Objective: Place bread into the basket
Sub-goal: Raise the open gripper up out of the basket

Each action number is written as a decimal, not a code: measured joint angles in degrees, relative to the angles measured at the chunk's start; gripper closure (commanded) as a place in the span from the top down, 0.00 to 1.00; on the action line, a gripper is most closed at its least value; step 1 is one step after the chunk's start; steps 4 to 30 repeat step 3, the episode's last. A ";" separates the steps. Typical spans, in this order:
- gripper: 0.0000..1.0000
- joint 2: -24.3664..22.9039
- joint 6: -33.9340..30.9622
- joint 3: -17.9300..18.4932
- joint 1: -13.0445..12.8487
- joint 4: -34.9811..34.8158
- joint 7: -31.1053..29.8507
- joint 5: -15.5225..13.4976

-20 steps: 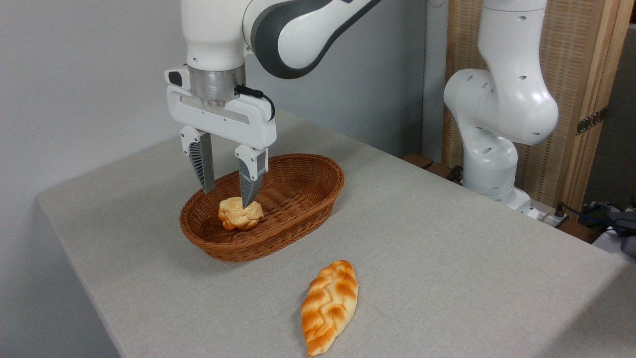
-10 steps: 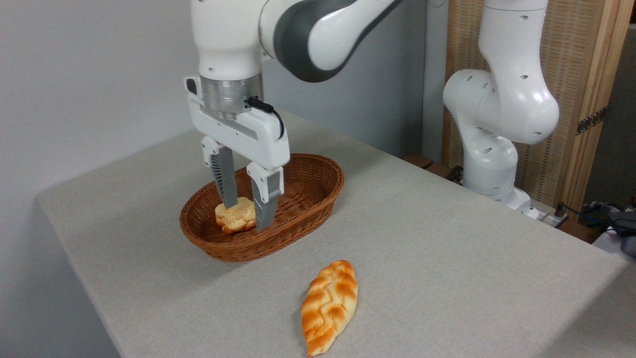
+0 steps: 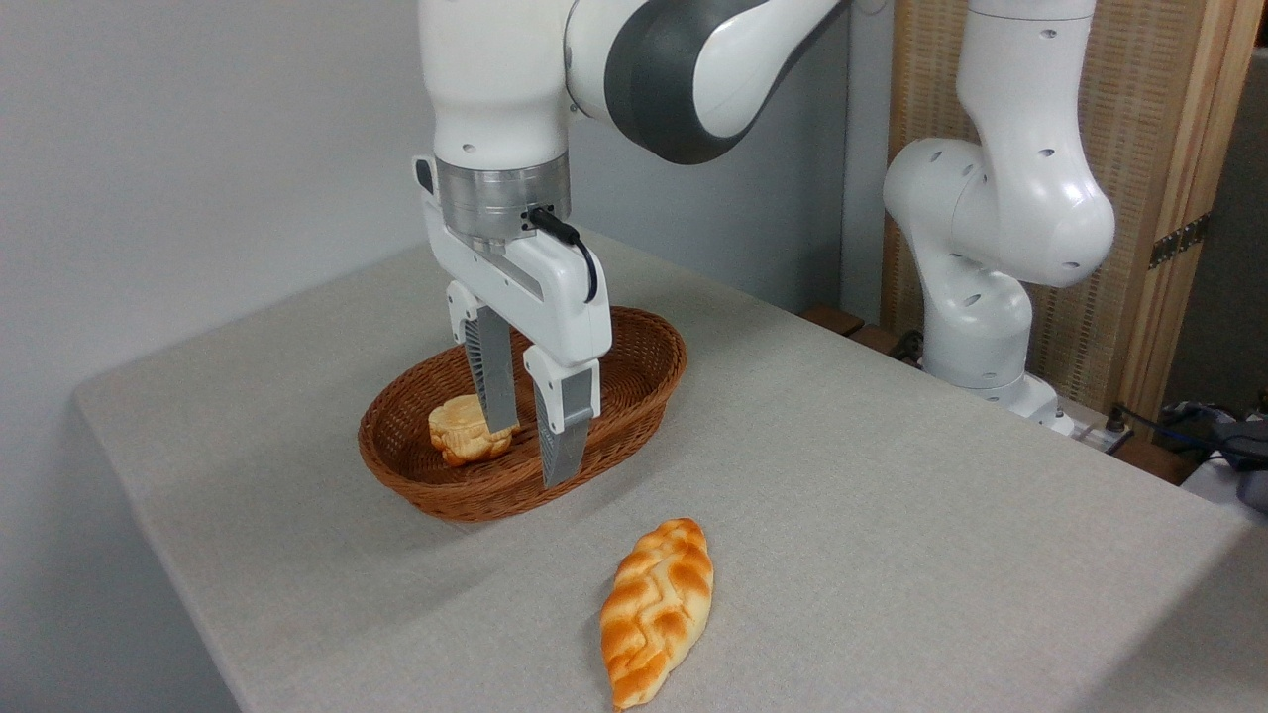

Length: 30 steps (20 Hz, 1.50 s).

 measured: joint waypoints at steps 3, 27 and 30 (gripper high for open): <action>1.00 0.00 -0.01 0.05 0.00 0.00 0.14 0.00; 1.00 0.00 -0.01 0.05 0.00 0.00 0.14 0.00; 1.00 0.00 -0.01 0.05 0.00 0.00 0.14 0.00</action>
